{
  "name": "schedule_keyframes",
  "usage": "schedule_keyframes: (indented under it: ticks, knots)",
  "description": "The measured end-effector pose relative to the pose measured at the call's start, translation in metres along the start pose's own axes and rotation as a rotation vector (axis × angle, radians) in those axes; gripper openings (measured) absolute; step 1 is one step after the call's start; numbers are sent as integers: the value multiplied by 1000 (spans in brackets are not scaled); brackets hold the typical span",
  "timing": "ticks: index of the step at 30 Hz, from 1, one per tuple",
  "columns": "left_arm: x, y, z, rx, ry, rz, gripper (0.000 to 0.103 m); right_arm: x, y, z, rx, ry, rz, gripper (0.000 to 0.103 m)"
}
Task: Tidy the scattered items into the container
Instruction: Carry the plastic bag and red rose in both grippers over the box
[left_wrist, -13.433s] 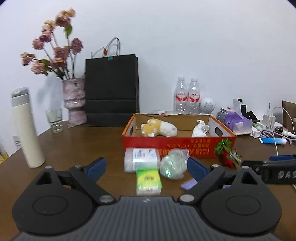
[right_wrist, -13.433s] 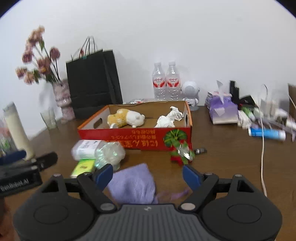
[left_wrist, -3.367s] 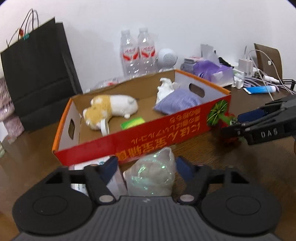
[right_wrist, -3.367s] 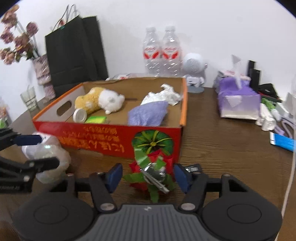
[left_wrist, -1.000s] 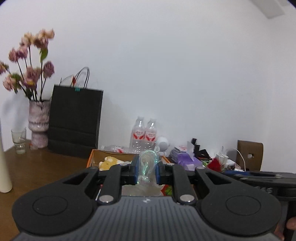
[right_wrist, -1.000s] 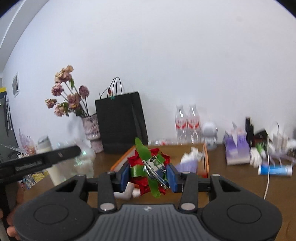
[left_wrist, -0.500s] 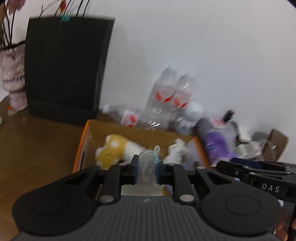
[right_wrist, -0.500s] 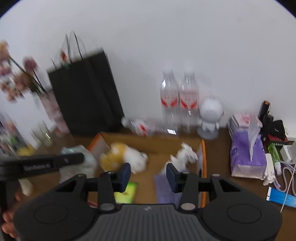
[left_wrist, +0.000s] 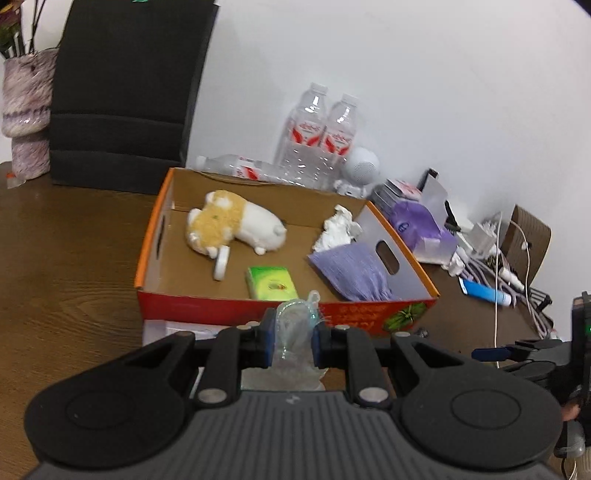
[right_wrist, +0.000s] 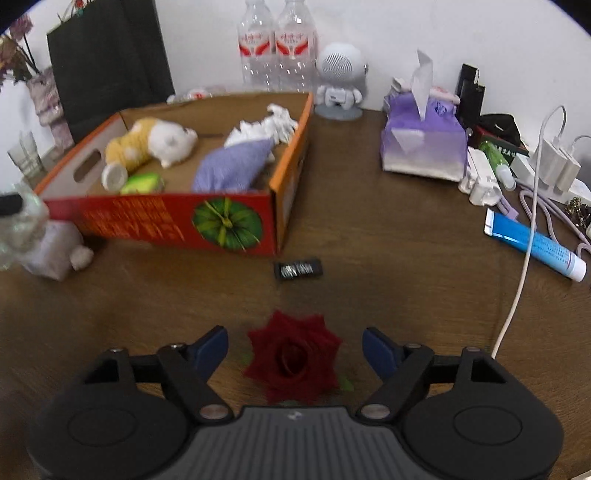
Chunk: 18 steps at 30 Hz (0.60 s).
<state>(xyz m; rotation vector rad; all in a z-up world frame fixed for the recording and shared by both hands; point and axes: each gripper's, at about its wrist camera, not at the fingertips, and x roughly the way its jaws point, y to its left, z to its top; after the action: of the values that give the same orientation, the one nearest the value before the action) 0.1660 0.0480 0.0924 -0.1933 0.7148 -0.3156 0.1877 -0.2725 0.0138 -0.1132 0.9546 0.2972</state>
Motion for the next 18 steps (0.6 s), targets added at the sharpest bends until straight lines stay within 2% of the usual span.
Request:
schedule_keyframes:
  ticks: [4, 7, 8, 10, 14, 18]
  knots:
    - [-8, -9, -2, 8, -6, -14, 19, 10, -3, -8, 3, 37, 19, 78]
    - [-7, -13, -1, 15, -5, -9, 19, 10, 2, -10, -33, 20, -1, 63]
    - [-8, -15, 0, 18, -6, -7, 19, 9, 3, -9, -36, 20, 7, 53]
    - [-11, -18, 3, 22, -16, 1, 19, 5, 8, -6, -54, 19, 6, 46]
    - [-30, -29, 14, 47, -98, 24, 19, -21, 18, 7, -75, -62, 30, 41]
    - [-58, -48, 23, 106, -228, 78, 19, -68, 32, 25, -74, -202, 73, 41]
